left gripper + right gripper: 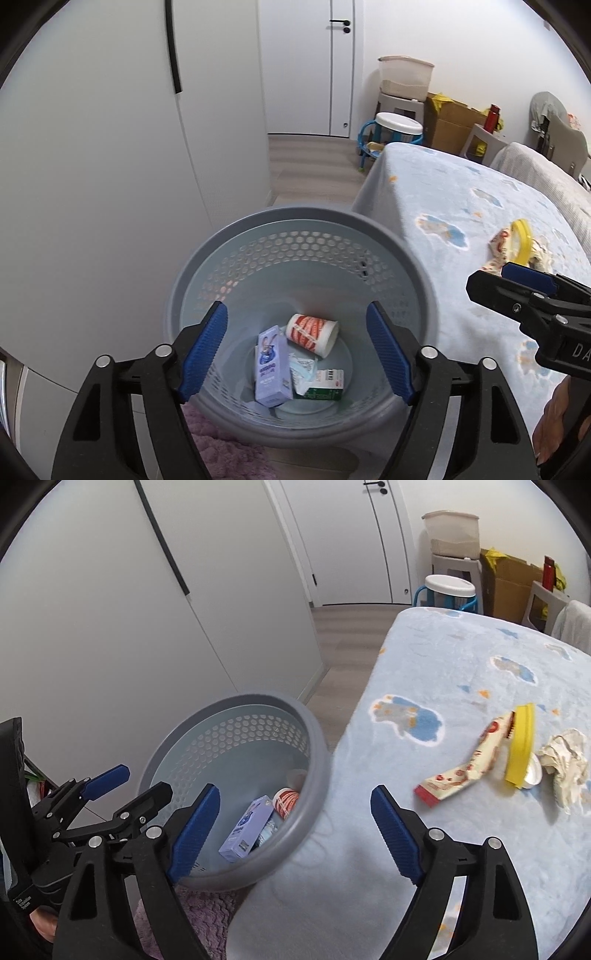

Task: Collect trash
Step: 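Move both open tools back over the bed toward the remaining trash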

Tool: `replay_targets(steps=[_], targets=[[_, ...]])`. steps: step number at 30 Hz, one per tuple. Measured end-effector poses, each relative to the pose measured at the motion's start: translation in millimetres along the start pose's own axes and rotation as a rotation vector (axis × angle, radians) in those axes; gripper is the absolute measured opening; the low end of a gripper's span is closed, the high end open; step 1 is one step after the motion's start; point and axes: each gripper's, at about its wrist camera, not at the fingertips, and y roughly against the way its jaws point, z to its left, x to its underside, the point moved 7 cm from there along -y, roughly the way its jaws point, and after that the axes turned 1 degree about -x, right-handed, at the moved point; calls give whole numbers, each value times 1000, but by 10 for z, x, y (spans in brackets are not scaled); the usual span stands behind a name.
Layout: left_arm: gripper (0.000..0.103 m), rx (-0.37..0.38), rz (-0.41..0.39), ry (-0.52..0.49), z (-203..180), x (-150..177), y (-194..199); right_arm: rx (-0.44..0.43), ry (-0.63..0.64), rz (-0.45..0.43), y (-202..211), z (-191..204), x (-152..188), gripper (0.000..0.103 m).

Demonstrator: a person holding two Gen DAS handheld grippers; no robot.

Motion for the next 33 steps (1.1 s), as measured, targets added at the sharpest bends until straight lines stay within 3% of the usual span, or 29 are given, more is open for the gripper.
replay_targets(steps=[8,21,33], targets=[[75,52,-8,-63,-496,18,148,45,-68,-37,355,-396,51,87],[76,171,2,-131,-1371,46,193,183,-215,-42,752,-1399,321,88],[75,185,11,-137,-1627,-92,-23,306,-285,-11,661,-2256,147,95]])
